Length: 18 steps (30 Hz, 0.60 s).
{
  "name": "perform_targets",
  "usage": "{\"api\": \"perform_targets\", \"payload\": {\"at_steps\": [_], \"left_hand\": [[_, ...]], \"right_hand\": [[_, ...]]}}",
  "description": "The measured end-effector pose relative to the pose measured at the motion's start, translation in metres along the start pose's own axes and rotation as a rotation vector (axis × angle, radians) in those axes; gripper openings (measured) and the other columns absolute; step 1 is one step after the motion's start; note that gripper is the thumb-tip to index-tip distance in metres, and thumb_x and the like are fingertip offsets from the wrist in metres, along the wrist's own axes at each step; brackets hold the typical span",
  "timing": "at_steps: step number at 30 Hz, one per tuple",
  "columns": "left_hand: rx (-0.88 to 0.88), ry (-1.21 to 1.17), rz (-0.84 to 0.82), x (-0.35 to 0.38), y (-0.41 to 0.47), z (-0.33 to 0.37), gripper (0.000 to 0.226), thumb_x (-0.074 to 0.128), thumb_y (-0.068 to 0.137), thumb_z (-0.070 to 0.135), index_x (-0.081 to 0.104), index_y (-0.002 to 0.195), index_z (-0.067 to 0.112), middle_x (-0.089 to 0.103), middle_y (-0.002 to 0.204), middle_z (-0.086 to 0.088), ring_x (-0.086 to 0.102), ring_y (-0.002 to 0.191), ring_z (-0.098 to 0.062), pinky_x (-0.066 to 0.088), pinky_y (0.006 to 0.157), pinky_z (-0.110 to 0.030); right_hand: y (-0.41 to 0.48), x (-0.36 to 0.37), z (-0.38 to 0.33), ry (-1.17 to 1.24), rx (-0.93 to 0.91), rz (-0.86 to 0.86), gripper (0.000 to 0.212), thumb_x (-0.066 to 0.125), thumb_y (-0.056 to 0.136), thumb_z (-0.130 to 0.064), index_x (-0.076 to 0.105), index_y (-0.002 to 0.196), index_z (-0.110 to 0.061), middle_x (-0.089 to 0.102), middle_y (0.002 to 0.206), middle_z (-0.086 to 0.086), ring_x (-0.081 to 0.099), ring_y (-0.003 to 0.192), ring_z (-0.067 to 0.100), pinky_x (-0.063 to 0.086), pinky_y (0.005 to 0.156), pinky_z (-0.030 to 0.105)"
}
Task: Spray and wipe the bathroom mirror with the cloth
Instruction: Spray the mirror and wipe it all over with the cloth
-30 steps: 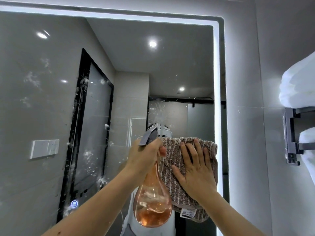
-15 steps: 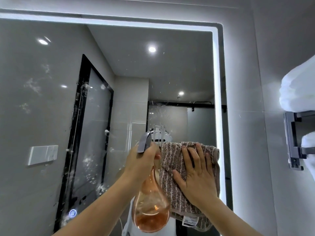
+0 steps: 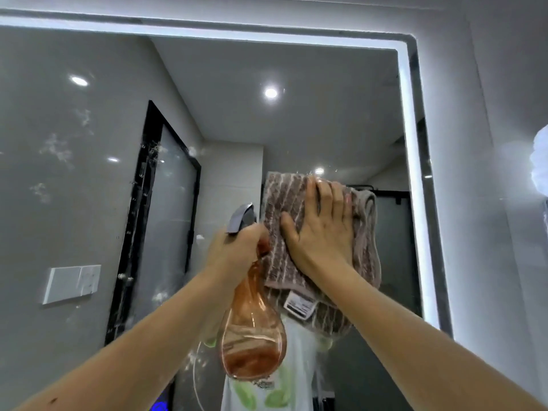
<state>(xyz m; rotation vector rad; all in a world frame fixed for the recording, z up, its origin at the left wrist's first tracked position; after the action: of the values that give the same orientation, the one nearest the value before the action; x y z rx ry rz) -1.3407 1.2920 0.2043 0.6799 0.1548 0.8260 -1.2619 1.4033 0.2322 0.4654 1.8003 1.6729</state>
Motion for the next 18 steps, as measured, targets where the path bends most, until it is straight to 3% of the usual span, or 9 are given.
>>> {"api": "perform_targets", "payload": {"at_steps": [5,9,12,13,15,18], "left_hand": [[0.087,0.074,-0.061,-0.013,0.005,-0.001,0.025,0.059,0.060,0.029,0.062,0.070,0.007,0.060,0.075,-0.016,0.056,0.073,-0.030,0.047,0.077,-0.050],[0.052,0.041,-0.141,-0.005,-0.012,-0.011,0.020,0.058,0.062,0.026,0.063,0.074,0.010,0.061,0.079,-0.013,0.054,0.075,-0.028,0.039,0.071,-0.041],[-0.034,-0.007,-0.138,-0.005,-0.003,-0.015,0.010,0.061,0.064,0.021,0.065,0.062,0.011,0.063,0.067,-0.010,0.060,0.069,-0.025,0.046,0.071,-0.039],[-0.079,-0.024,-0.124,-0.006,0.002,-0.015,0.012,0.061,0.064,0.020,0.065,0.055,0.013,0.063,0.062,-0.006,0.061,0.063,-0.022,0.049,0.067,-0.037],[-0.096,-0.011,-0.086,-0.011,0.007,-0.018,0.015,0.059,0.072,0.017,0.062,0.058,0.011,0.059,0.060,-0.004,0.060,0.052,-0.015,0.047,0.057,-0.030],[-0.089,0.052,-0.061,-0.013,0.008,-0.029,0.009,0.060,0.075,0.013,0.055,0.067,0.013,0.054,0.063,-0.007,0.050,0.056,-0.021,0.041,0.059,-0.033]], "right_hand": [[-0.022,0.011,-0.015,0.068,-0.130,0.001,0.066,0.013,0.092,-0.052,-0.011,0.143,-0.016,-0.006,0.155,0.005,-0.016,0.140,0.016,-0.014,0.112,0.032],[-0.054,0.015,0.013,0.041,-0.124,-0.003,0.063,0.018,0.092,-0.054,0.005,0.144,-0.021,0.012,0.152,-0.002,0.002,0.140,0.013,-0.002,0.112,0.033],[-0.020,0.005,0.014,0.054,-0.097,-0.006,0.060,0.010,0.089,-0.054,-0.009,0.140,-0.030,-0.003,0.152,-0.009,-0.011,0.139,0.009,-0.013,0.111,0.031],[-0.008,0.002,0.009,0.066,-0.082,-0.006,0.056,0.006,0.089,-0.051,-0.013,0.138,-0.031,-0.011,0.150,-0.011,-0.017,0.138,0.008,-0.017,0.110,0.030],[0.003,0.002,0.000,0.081,-0.074,0.003,0.052,0.006,0.092,-0.044,-0.016,0.137,-0.029,-0.019,0.146,-0.012,-0.022,0.136,0.009,-0.021,0.109,0.030],[-0.025,0.008,-0.009,0.076,-0.170,0.006,0.050,0.012,0.096,-0.038,0.004,0.143,-0.023,0.004,0.152,-0.005,-0.004,0.141,0.016,-0.012,0.111,0.031]]}}
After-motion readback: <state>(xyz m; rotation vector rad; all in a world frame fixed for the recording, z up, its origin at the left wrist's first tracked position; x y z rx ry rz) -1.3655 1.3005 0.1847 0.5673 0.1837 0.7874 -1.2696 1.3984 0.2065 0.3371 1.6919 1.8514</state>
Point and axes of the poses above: each hand's wrist, its own y-axis towards the middle knuckle, its own x-axis out of the palm, z = x × y, the point moved 3 cm from there along y, towards the middle knuckle
